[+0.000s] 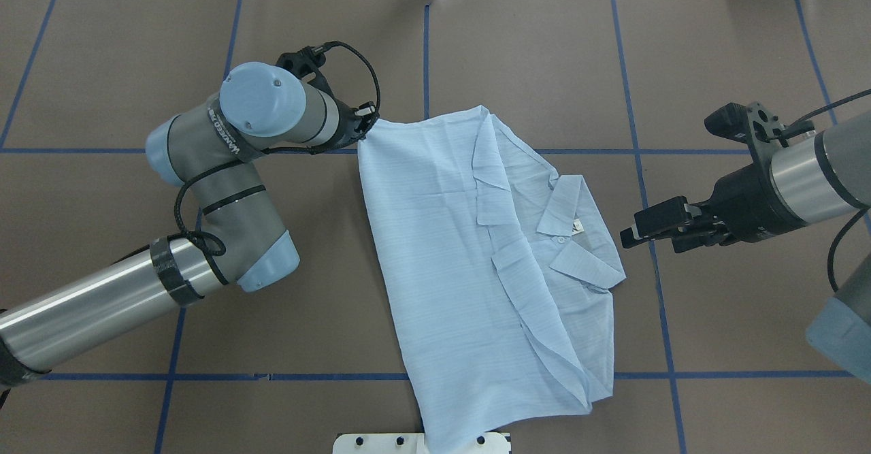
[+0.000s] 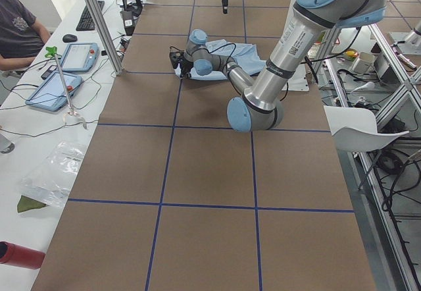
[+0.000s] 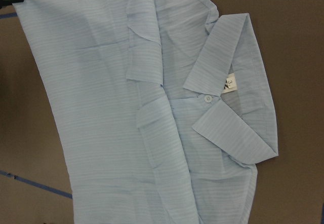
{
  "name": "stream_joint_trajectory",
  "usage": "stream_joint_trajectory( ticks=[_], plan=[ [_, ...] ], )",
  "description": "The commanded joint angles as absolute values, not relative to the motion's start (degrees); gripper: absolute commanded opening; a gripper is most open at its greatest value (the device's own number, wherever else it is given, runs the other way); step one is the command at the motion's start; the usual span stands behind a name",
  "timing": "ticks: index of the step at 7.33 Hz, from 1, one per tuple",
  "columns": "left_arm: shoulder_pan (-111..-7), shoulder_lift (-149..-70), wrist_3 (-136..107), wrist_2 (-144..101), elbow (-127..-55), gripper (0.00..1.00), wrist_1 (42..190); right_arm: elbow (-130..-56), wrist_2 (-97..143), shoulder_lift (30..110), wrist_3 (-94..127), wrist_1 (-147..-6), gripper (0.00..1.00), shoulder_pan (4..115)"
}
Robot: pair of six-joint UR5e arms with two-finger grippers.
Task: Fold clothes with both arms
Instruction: 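Pull the shirt corner with the left gripper away from the robot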
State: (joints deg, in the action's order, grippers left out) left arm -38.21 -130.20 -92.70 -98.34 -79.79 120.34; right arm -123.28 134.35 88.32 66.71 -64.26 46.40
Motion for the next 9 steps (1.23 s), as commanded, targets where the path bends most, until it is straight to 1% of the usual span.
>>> stream_joint_trajectory(
  ticks=[1, 3, 6, 7, 8, 9],
  plan=[
    [-42.35, -136.54, -91.23, -97.38, -64.06, 0.00, 132.66, -121.48, 134.21, 86.84, 66.71, -64.42, 1.00, 47.19],
    [-43.59, -137.81, -91.58, -95.01, -60.57, 0.00, 143.31, -120.94, 134.03, 86.75, 66.71, -64.42, 1.00, 47.64],
    [-44.65, -138.51, -91.41, -92.73, -54.68, 0.00, 149.57, -119.97, 133.77, 86.14, 66.71, -64.42, 1.00, 48.25],
    [-44.65, -138.52, -91.41, -92.72, -54.58, 0.43, 149.59, -119.97, 133.60, 85.96, 66.71, -64.42, 1.00, 48.16],
    [-44.47, -138.43, -91.23, -92.72, -54.58, 0.99, 149.59, -119.97, 133.51, 85.96, 66.71, -64.34, 1.00, 48.25],
    [-44.39, -138.51, -91.14, -92.81, -54.67, 1.00, 149.59, -120.06, 132.55, 85.87, 66.71, -64.34, 1.00, 48.16]
  ],
)
